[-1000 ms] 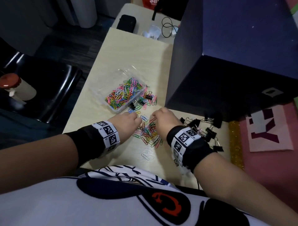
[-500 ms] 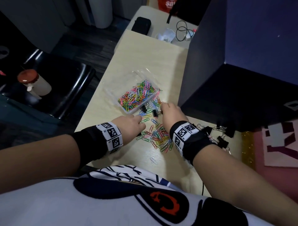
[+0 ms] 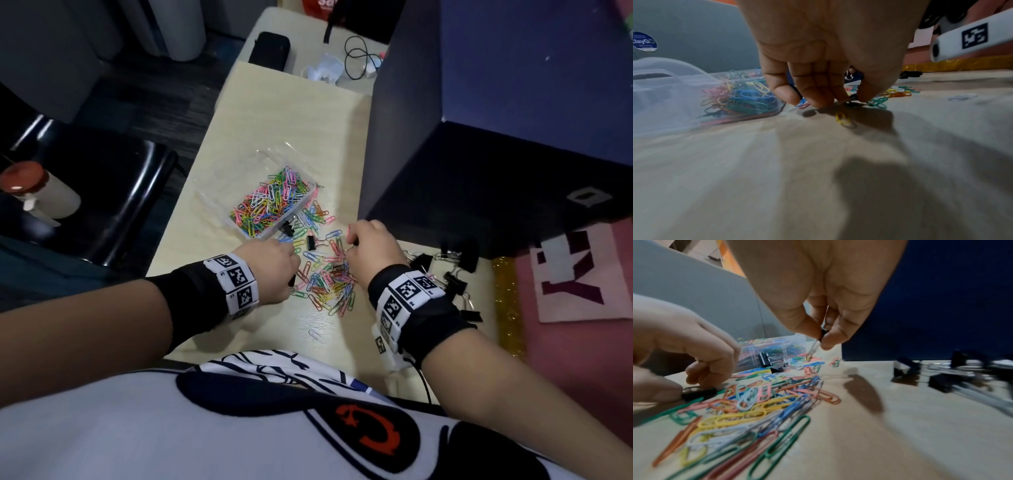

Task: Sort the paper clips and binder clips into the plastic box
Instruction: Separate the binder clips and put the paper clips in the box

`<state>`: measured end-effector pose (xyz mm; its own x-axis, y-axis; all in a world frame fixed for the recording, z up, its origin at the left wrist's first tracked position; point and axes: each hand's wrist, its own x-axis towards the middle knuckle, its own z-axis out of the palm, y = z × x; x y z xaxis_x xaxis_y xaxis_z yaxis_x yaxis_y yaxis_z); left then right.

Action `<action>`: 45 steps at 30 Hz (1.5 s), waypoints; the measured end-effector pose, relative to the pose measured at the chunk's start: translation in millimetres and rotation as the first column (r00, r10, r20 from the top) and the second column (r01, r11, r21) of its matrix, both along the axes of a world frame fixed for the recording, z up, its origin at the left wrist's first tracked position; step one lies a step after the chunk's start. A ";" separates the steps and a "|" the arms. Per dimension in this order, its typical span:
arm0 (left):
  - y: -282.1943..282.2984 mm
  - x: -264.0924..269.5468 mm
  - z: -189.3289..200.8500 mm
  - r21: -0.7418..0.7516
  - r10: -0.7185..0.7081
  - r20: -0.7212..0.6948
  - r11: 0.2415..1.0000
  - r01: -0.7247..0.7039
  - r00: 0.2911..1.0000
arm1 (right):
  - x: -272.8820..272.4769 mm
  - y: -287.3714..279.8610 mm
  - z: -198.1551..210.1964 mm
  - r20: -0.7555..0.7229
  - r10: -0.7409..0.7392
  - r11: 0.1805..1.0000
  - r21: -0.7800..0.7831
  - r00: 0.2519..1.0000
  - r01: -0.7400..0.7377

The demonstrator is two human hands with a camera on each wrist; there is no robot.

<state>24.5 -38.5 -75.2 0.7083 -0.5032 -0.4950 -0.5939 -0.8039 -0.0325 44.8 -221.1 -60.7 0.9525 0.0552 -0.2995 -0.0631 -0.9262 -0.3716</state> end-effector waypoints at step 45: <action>-35.3 33.4 -0.8 -0.101 0.227 0.077 0.971 -0.219 0.971 | -22.9 -65.2 -2.3 0.060 -0.214 0.948 -0.227 0.975 0.222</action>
